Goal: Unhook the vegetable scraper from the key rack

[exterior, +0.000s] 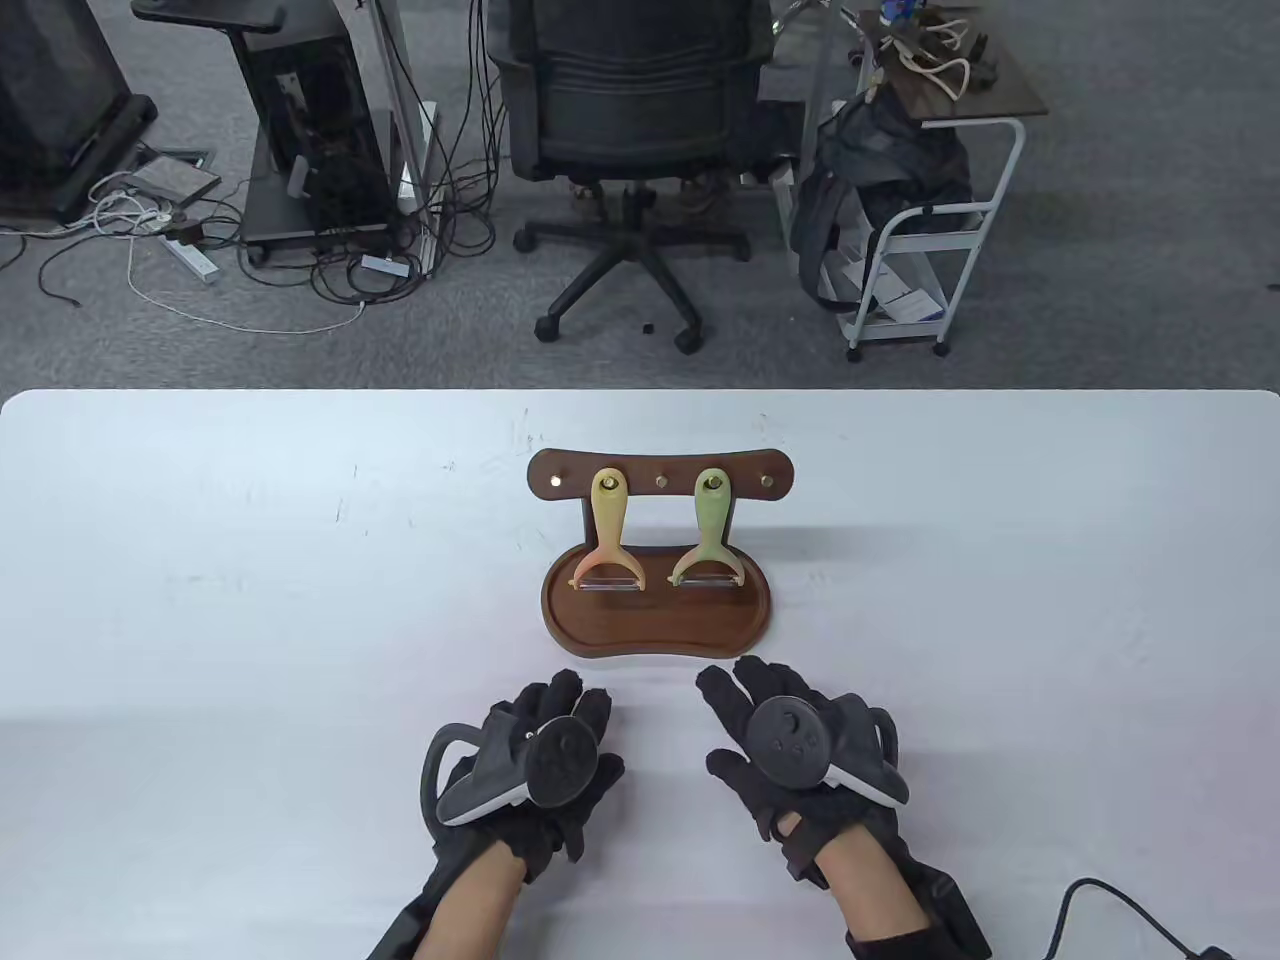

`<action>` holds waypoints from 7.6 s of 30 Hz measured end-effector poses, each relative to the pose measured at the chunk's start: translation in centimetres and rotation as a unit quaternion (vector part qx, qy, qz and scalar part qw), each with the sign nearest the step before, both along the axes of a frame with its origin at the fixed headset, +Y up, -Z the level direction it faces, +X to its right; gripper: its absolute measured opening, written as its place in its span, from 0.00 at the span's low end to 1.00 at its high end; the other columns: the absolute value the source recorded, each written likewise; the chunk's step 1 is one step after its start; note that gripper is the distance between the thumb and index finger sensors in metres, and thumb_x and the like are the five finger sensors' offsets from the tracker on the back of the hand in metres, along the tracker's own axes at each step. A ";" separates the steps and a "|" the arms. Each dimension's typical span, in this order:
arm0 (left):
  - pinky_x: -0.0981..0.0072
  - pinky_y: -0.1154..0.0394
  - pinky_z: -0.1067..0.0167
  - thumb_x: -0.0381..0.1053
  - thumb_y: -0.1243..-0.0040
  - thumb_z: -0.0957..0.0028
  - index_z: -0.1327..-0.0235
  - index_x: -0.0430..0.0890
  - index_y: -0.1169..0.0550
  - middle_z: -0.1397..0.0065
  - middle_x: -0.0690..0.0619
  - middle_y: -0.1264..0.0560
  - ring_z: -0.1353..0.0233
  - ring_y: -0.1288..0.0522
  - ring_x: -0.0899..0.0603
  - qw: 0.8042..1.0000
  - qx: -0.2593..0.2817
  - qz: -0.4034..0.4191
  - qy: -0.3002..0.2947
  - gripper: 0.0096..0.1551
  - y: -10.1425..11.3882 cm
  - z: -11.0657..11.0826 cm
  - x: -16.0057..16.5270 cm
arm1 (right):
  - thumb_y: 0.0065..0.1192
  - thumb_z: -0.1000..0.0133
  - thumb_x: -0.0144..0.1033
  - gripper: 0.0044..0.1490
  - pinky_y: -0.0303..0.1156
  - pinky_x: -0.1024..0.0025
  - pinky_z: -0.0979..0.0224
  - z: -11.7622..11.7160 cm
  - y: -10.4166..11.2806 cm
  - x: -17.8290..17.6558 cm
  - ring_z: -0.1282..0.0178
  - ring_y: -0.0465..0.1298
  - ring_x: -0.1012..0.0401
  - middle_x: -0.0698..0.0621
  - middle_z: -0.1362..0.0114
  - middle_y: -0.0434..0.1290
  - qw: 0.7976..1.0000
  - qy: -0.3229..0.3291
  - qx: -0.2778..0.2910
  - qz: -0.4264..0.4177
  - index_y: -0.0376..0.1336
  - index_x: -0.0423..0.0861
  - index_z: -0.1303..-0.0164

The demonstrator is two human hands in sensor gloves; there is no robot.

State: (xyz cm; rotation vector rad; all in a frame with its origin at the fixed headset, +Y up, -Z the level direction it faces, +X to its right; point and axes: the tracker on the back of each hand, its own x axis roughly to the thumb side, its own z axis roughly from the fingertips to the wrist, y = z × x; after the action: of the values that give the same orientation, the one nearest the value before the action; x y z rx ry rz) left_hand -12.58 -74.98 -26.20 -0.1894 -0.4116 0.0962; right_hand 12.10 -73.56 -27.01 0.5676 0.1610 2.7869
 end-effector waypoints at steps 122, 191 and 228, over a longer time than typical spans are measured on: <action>0.22 0.41 0.33 0.55 0.45 0.43 0.32 0.47 0.23 0.36 0.48 0.26 0.36 0.25 0.37 0.925 0.003 0.363 0.109 0.28 4.4 -8.3 -4.4 | 0.60 0.50 0.53 0.46 0.61 0.35 0.32 -1.0 0.4 0.8 0.25 0.63 0.38 0.36 0.21 0.59 0.995 -0.014 -0.068 -0.068 0.55 0.48 0.22; 0.29 0.34 0.35 0.55 0.45 0.45 0.41 0.39 0.19 0.46 0.44 0.22 0.48 0.21 0.36 0.993 -0.074 -0.014 0.089 0.28 -1.0 -0.2 -1.3 | 0.60 0.49 0.54 0.47 0.61 0.35 0.32 -0.5 0.2 -0.3 0.24 0.61 0.38 0.36 0.20 0.57 0.998 -0.003 -0.052 -0.030 0.53 0.50 0.21; 0.28 0.34 0.34 0.62 0.44 0.47 0.28 0.46 0.27 0.30 0.42 0.26 0.34 0.24 0.32 0.993 0.029 -0.090 0.067 0.36 0.2 -0.2 -0.2 | 0.60 0.49 0.54 0.47 0.61 0.35 0.32 -0.6 -0.1 -0.2 0.24 0.61 0.38 0.36 0.19 0.56 0.997 -0.013 -0.068 -0.025 0.53 0.50 0.20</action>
State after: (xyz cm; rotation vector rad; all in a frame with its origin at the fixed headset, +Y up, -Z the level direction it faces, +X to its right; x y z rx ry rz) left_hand -12.77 -74.83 -26.37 -0.1613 -0.2615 -0.0791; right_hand 11.94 -73.67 -27.57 0.4940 0.3234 2.7077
